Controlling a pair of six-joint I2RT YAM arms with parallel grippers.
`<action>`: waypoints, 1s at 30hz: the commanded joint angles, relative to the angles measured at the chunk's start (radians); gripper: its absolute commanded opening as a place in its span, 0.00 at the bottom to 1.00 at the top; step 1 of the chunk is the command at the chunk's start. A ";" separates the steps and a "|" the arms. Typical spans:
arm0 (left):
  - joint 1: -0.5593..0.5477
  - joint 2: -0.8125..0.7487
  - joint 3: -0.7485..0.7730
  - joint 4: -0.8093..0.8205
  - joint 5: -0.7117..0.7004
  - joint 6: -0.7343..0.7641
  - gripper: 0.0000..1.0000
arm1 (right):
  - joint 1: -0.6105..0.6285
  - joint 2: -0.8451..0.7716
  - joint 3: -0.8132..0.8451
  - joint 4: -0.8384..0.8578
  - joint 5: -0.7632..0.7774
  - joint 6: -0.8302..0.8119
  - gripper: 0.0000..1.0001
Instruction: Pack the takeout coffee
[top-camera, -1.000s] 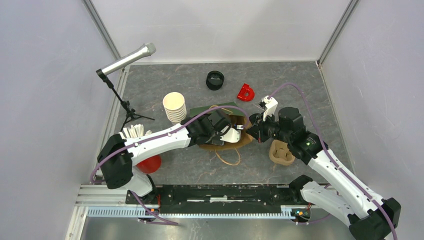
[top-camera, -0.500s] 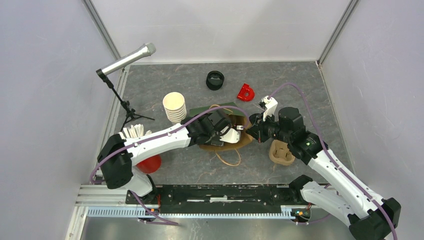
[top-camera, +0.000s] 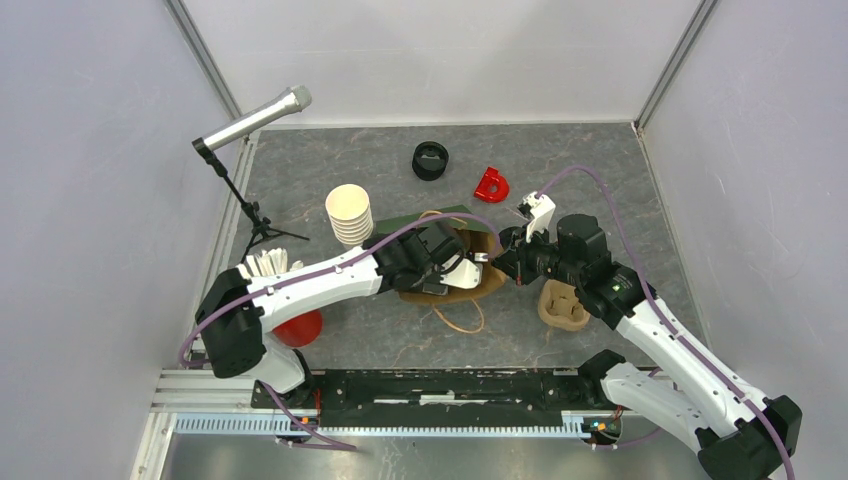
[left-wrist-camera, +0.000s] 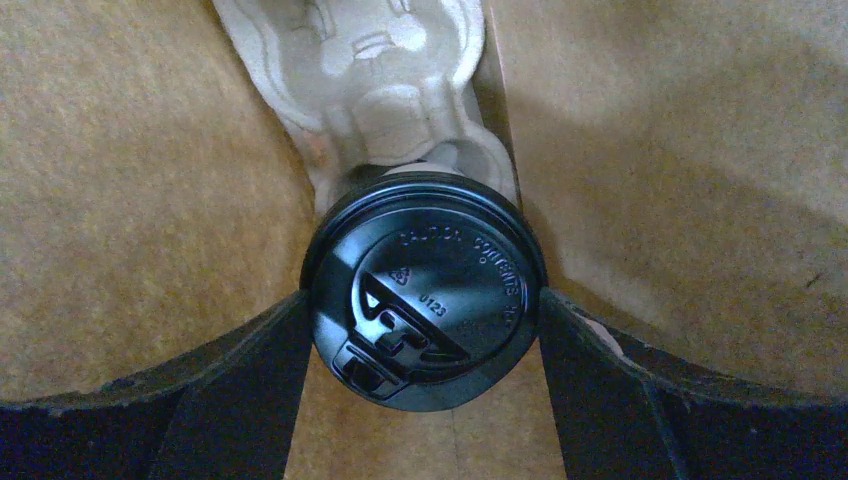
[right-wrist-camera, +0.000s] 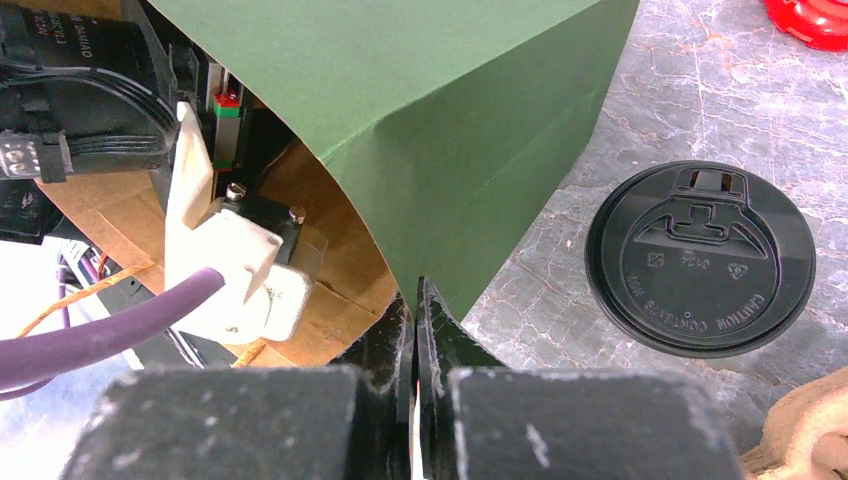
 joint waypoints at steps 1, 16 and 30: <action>-0.013 -0.019 0.049 -0.027 0.021 -0.040 0.85 | -0.004 0.002 0.008 0.029 -0.005 -0.010 0.00; -0.019 -0.015 0.061 -0.040 0.022 -0.054 0.88 | -0.004 0.005 0.007 0.035 -0.013 -0.008 0.00; -0.026 -0.024 0.073 -0.053 0.021 -0.068 0.90 | -0.004 0.011 0.006 0.042 -0.018 -0.008 0.00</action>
